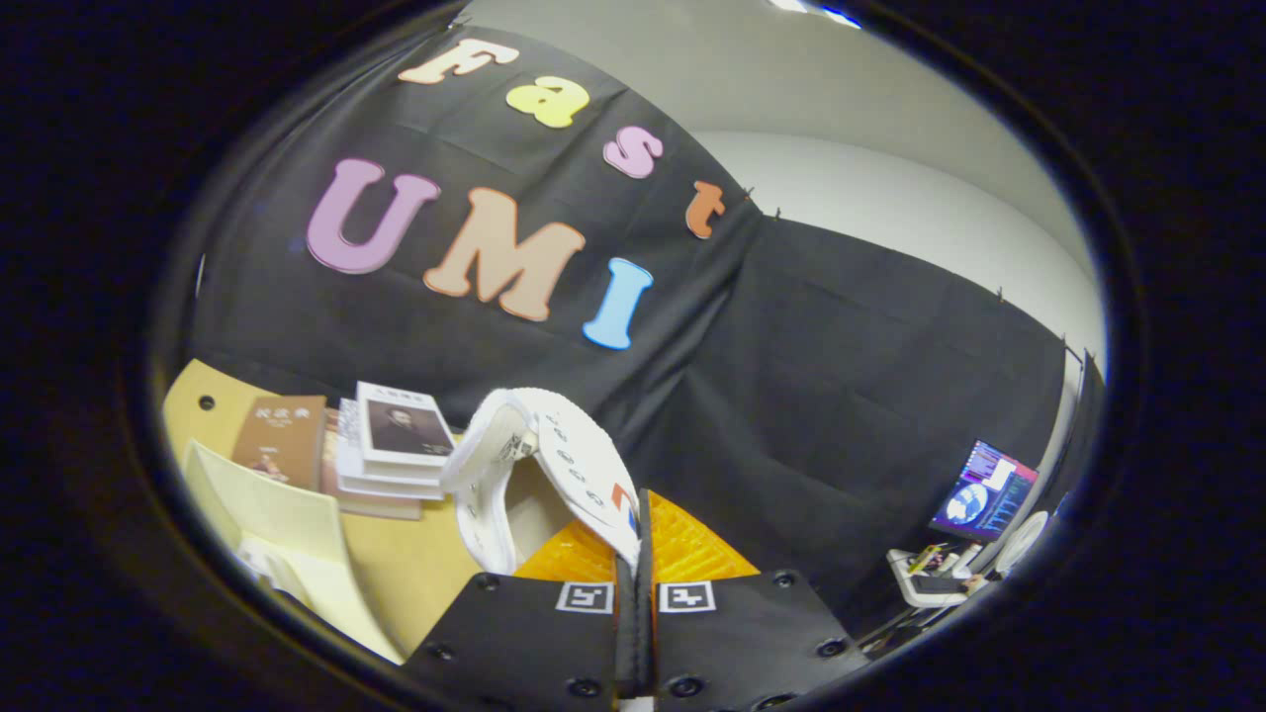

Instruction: Open the storage box then place both shoes into the box .Put the left shoe in first, then the right shoe, with the right side of both shoes facing outward in a uniform manner.

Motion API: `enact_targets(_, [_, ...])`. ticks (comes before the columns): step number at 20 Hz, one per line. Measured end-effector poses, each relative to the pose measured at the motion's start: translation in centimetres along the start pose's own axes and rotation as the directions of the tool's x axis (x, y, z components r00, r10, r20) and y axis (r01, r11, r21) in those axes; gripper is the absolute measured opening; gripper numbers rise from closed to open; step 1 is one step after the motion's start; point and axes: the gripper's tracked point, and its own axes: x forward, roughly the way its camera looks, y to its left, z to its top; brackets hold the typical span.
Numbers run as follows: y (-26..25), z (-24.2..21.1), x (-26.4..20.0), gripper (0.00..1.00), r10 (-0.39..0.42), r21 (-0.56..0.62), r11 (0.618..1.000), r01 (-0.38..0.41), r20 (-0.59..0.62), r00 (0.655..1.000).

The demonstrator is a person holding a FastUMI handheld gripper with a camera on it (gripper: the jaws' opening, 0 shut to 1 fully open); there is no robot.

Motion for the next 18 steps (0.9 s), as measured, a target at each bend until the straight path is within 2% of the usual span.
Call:
enact_targets(4, [8.3,0.5,-4.7,0.03,0.189,0.075,0.979,-0.189,0.005,0.982])
enact_targets(7, [12.9,-0.8,-6.9,0.03,0.284,0.112,0.954,-0.279,-0.027,0.958])
enact_targets(11, [16.5,-4.6,-6.6,0.03,0.351,0.141,0.932,-0.334,-0.121,0.929])
enact_targets(15, [16.0,-5.0,-5.3,0.03,0.338,0.162,0.935,-0.315,-0.145,0.93])
enact_targets(18, [17.2,-7.3,-5.1,0.03,0.397,0.194,0.914,-0.357,-0.242,0.885])
